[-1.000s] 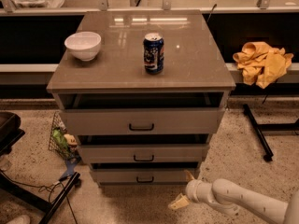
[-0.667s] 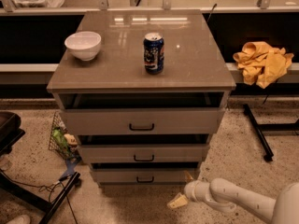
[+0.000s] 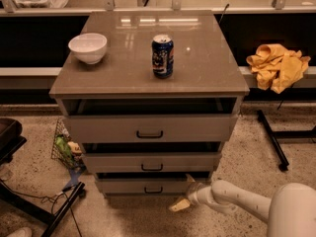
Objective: Open bottom drawer
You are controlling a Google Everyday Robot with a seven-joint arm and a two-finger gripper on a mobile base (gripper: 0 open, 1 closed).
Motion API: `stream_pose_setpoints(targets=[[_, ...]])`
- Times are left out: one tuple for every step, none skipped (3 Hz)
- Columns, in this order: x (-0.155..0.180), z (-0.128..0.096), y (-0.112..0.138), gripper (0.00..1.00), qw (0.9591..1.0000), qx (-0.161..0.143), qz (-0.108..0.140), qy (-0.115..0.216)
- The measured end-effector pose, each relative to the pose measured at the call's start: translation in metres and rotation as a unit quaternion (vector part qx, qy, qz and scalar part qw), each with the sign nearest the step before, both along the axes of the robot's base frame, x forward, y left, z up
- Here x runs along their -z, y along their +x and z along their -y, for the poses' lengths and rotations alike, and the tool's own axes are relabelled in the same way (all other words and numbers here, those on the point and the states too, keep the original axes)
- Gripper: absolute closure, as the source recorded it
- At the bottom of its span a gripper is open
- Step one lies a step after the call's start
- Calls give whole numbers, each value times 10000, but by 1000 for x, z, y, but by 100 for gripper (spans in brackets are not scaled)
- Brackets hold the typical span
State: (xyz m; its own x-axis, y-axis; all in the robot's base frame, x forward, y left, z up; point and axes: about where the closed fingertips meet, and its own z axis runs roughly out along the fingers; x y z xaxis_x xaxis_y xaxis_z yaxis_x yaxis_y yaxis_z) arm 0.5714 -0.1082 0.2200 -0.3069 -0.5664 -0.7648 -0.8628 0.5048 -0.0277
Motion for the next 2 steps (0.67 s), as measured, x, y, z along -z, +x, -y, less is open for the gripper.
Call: stream_pose_setpoints(targets=[[20, -22, 24, 0, 9998, 10, -74, 200], [20, -24, 28, 0, 9998, 14, -62, 212]])
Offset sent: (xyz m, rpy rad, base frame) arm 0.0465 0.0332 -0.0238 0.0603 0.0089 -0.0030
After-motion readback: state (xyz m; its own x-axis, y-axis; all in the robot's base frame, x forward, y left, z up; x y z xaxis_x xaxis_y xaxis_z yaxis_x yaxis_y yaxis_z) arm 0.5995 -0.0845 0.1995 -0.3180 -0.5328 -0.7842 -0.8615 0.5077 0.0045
